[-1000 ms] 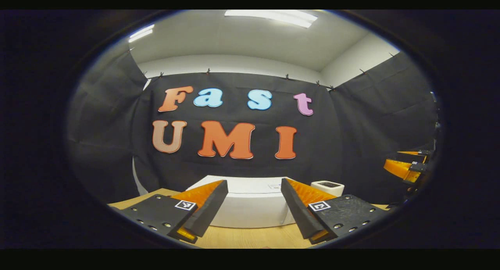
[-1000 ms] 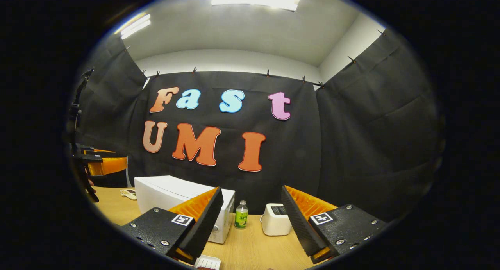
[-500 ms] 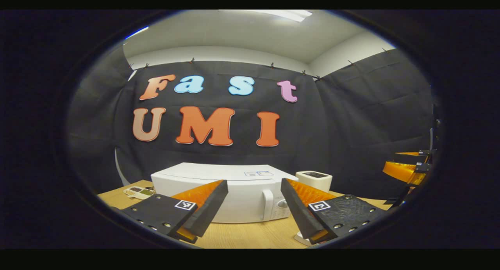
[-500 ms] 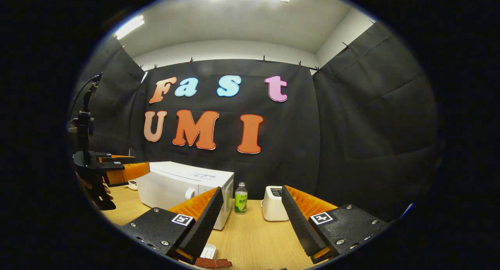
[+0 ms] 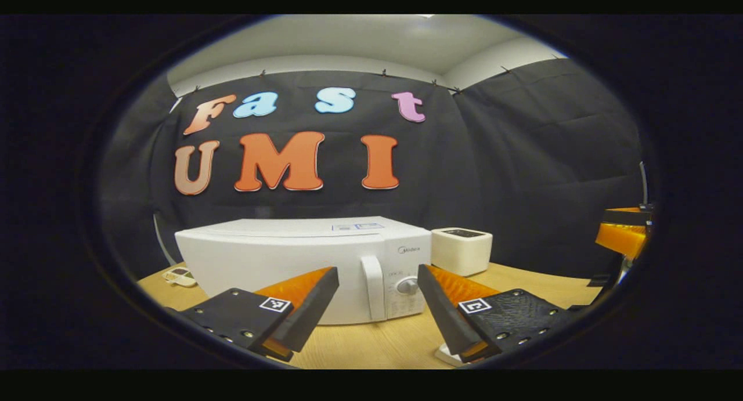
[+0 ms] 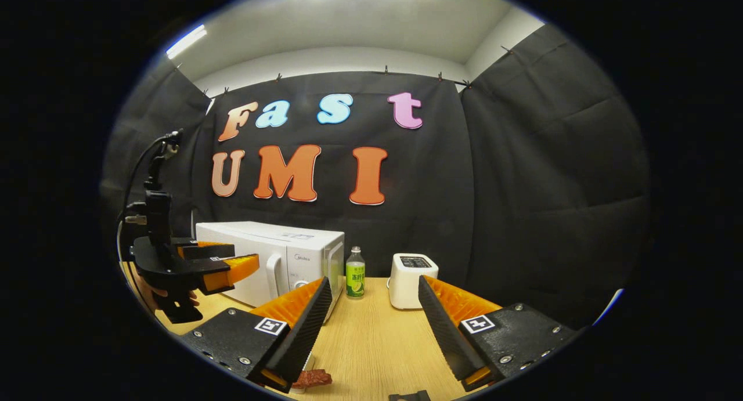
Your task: Open the microwave oven with the left hand, put the food in, and close the microwave oven.
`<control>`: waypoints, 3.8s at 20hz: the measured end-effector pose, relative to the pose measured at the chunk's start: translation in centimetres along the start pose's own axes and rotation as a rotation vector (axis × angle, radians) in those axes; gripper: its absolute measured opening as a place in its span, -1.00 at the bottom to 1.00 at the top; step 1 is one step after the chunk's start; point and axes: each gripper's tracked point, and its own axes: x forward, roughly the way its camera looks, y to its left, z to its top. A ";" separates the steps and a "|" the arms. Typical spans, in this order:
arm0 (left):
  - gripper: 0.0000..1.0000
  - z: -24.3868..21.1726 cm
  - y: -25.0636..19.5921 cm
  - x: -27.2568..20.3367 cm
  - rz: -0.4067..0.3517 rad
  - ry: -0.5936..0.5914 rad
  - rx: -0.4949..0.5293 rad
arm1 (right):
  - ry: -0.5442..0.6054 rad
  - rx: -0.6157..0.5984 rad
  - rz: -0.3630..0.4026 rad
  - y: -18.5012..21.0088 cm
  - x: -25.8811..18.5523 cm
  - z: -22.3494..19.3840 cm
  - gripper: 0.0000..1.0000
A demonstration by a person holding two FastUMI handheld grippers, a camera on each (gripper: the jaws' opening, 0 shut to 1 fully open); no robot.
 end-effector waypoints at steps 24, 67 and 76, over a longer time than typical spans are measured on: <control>-0.80 -10.6 0.6 7.8 0.113 0.156 -0.061 | 0.120 0.083 -0.037 -3.5 0.4 -7.0 0.87; -0.89 -9.6 16.1 -23.8 0.214 -0.011 0.045 | 0.297 0.089 0.010 5.8 -3.9 -12.7 0.87; -0.87 -10.0 22.1 -26.9 0.239 -0.036 0.047 | 0.368 0.156 0.000 7.1 -4.1 -15.4 0.75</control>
